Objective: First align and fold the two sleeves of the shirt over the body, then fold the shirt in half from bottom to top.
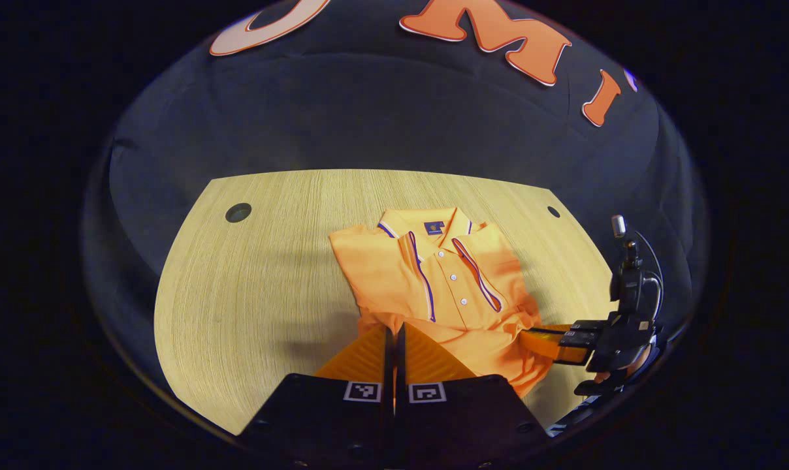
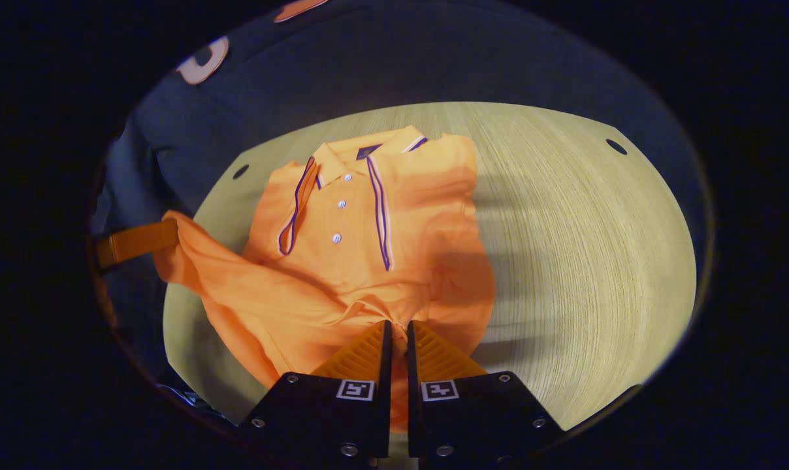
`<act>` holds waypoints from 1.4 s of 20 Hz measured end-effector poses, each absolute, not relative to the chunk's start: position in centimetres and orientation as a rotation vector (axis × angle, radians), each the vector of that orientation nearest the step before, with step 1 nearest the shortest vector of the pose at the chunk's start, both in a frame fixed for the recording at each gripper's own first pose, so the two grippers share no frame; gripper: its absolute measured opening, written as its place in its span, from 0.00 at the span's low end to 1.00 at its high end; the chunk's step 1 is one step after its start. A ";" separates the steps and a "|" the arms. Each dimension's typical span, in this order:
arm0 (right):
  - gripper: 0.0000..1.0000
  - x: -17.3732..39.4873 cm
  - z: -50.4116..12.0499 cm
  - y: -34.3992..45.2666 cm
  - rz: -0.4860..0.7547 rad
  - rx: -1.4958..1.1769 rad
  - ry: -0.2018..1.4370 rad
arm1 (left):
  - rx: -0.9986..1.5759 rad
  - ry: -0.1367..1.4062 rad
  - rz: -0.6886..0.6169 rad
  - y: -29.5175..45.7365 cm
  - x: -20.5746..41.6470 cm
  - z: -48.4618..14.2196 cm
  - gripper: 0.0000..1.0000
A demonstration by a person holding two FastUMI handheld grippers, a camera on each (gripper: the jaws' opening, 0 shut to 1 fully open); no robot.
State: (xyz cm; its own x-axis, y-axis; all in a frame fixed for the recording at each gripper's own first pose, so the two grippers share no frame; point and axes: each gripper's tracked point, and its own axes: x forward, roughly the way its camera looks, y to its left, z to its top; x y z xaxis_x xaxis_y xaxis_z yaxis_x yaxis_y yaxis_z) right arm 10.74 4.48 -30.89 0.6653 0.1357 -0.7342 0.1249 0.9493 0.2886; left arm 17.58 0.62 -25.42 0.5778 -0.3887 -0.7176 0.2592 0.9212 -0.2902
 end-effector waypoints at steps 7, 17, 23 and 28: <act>0.12 14.2 -25.0 0.4 -0.075 0.421 0.663 | -0.124 0.783 -0.413 -0.3 20.5 -22.7 0.01; 0.17 16.0 -27.7 0.8 -0.045 0.288 0.766 | -0.106 0.760 -0.415 -0.4 24.3 -22.9 0.01; 0.78 15.6 -30.3 3.3 -0.032 0.261 0.847 | -0.100 0.747 -0.421 -0.7 25.4 -22.6 0.01; 0.35 16.9 -31.5 3.0 -0.089 0.274 0.863 | -0.131 0.736 -0.428 -1.3 27.0 -22.0 0.01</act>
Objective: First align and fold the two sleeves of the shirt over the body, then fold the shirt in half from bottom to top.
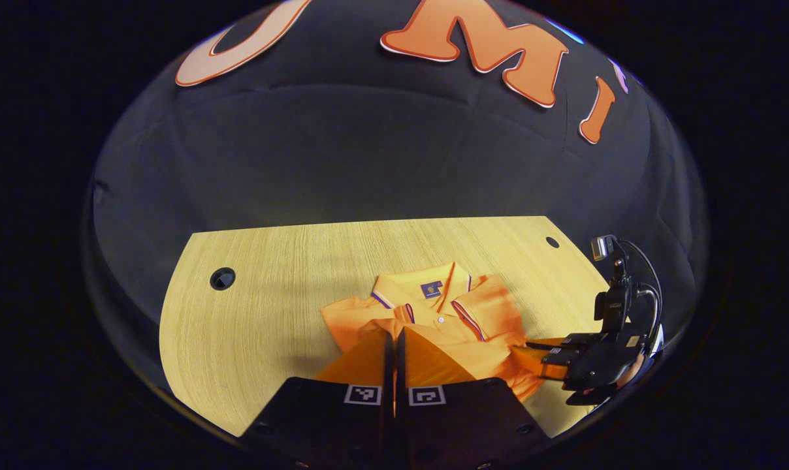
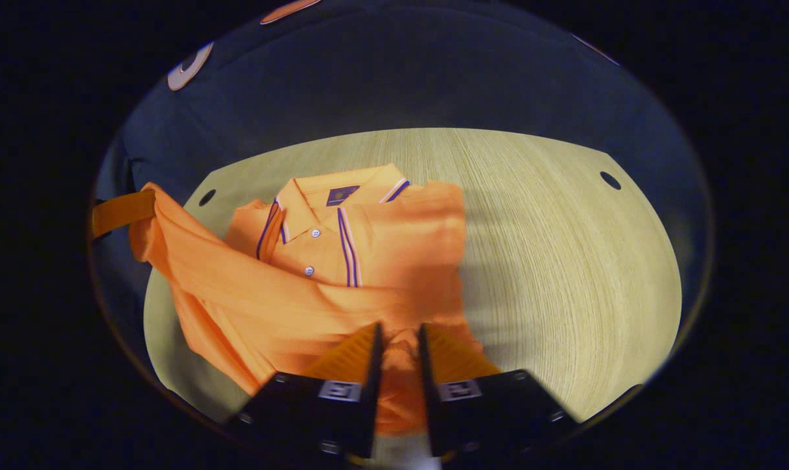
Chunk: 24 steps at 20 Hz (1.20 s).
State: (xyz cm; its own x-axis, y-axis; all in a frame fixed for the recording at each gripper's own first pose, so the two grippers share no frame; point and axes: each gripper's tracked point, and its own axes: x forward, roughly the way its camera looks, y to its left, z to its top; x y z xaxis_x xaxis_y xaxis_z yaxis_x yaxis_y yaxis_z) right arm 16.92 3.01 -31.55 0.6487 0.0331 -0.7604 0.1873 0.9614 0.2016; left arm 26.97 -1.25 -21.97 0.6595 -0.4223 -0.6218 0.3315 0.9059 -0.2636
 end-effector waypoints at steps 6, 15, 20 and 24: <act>0.13 19.7 -27.8 -0.5 -0.157 0.312 0.739 | -0.178 0.700 -0.423 -0.7 29.1 -20.7 0.01; 0.27 17.8 -28.2 0.7 -0.078 0.224 0.824 | -0.135 0.650 -0.451 -1.2 32.6 -19.1 0.00; 0.60 16.1 -28.5 4.3 0.019 0.315 0.871 | -0.133 0.676 -0.453 -2.1 34.4 -20.1 0.00; 0.72 14.6 -30.7 5.9 0.051 0.273 0.944 | -0.135 0.697 -0.461 -2.3 34.3 -20.8 0.00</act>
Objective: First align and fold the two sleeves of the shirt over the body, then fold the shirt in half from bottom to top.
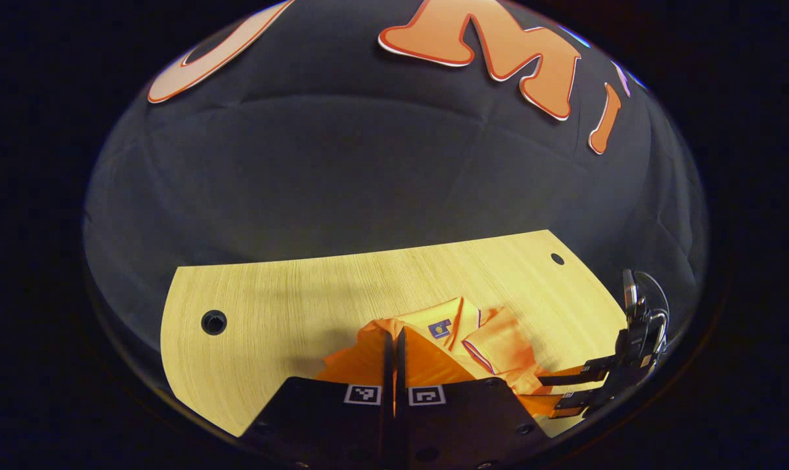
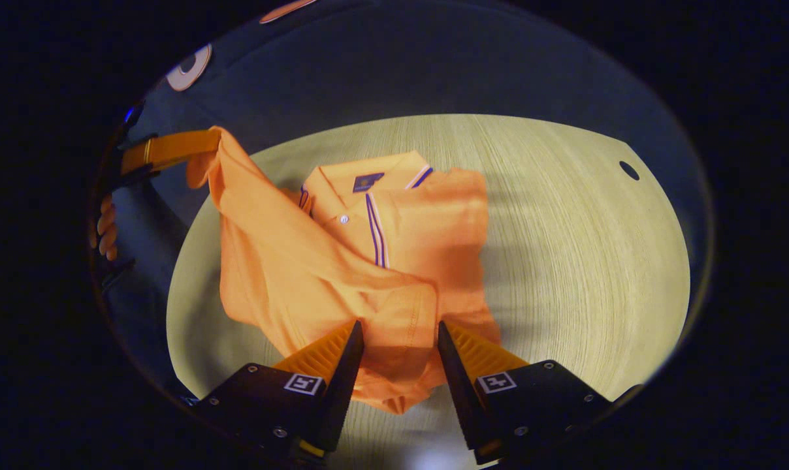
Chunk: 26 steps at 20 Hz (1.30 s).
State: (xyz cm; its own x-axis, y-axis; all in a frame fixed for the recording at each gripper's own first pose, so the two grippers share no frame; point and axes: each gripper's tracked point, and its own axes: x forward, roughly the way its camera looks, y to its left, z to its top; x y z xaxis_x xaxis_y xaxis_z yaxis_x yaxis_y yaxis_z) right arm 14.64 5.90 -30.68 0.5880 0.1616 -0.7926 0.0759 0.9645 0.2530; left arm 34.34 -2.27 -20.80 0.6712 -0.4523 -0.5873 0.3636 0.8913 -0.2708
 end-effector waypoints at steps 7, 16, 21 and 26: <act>0.16 16.4 -30.6 7.4 0.038 0.263 0.872 | -0.136 0.734 -0.446 -1.3 33.9 -22.2 0.01; 0.16 24.5 -23.1 -1.5 -0.142 0.187 0.651 | -0.097 0.675 -0.413 -1.1 35.8 -21.0 0.00; 0.15 28.7 -21.9 -5.2 -0.199 0.114 0.620 | -0.094 0.721 -0.360 -0.1 36.8 -23.7 0.02; 0.15 30.8 -23.1 -6.3 -0.179 0.087 0.685 | -0.045 0.799 -0.275 1.9 37.4 -26.8 0.39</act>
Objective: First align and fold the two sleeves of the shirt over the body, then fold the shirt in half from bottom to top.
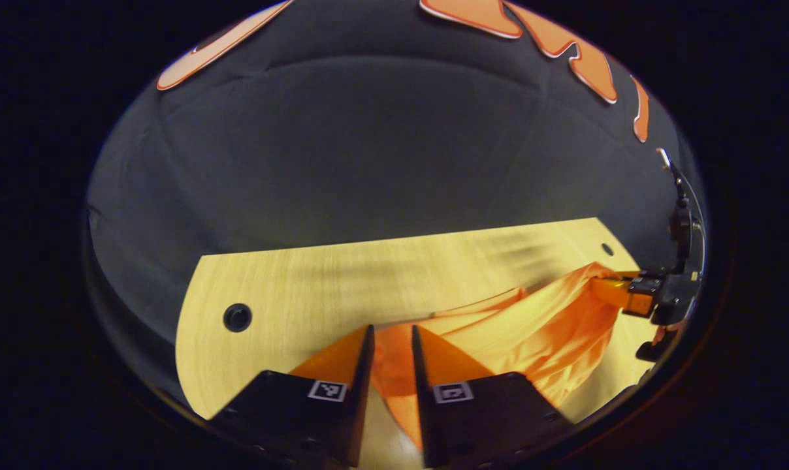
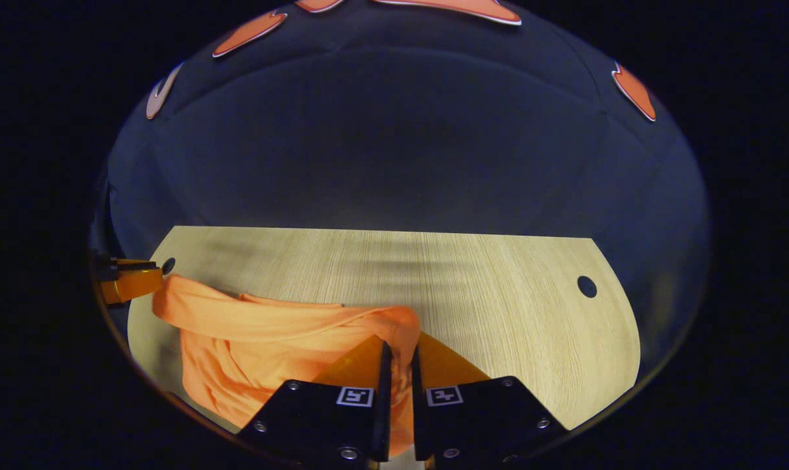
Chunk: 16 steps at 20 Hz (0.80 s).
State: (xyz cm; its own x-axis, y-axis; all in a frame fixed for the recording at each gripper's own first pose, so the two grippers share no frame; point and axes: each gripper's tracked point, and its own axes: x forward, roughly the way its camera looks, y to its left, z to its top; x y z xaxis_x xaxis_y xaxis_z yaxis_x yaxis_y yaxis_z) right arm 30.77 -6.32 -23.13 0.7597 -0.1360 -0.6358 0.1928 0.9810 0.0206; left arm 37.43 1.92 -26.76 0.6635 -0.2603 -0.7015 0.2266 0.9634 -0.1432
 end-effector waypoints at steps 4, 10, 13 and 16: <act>0.73 29.0 -23.2 -6.0 -0.124 0.044 0.727 | -0.096 0.797 -0.252 2.3 36.8 -26.0 0.91; 0.98 26.8 -15.8 -4.6 -0.084 0.099 0.535 | -0.118 0.644 -0.215 3.2 33.7 -18.5 0.96; 0.98 24.3 -10.6 -4.0 -0.072 0.095 0.411 | -0.118 0.554 -0.195 3.3 30.5 -14.2 0.95; 0.98 20.6 -5.7 -3.4 -0.053 0.080 0.295 | -0.143 0.451 -0.174 3.8 26.5 -9.5 0.95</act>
